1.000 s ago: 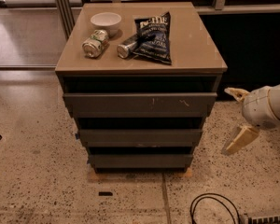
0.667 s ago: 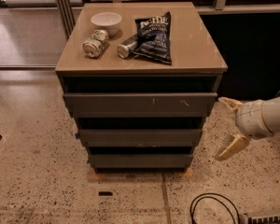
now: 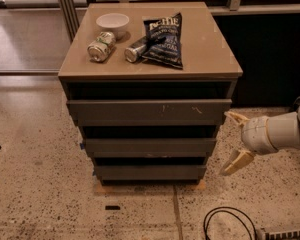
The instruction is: Open bottom drawer
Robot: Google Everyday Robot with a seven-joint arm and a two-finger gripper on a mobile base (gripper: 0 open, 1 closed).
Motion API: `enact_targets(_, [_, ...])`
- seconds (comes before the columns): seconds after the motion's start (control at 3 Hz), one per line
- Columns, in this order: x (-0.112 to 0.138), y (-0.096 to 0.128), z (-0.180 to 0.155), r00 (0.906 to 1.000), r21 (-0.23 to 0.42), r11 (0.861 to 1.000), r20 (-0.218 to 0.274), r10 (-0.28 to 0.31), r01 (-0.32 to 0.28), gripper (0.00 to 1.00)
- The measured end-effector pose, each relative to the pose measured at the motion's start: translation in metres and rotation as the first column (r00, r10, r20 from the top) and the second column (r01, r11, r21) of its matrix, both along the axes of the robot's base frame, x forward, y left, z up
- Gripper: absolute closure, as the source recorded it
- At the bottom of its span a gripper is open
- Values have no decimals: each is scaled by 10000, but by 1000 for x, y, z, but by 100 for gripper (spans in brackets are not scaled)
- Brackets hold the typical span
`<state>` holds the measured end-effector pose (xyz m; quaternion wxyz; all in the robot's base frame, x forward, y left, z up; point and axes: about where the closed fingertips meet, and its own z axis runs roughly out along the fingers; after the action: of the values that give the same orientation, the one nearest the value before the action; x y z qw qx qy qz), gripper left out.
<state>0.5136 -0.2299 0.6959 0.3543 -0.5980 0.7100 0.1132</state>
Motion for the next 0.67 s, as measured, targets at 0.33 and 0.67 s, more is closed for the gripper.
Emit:
enact_targets(0.33, [-3, 10, -33, 9996, 233, 9995, -153, 216, -212, 0])
enact_targets(0.67, [-2, 25, -88, 9968, 653, 9973, -697, 383, -337, 0])
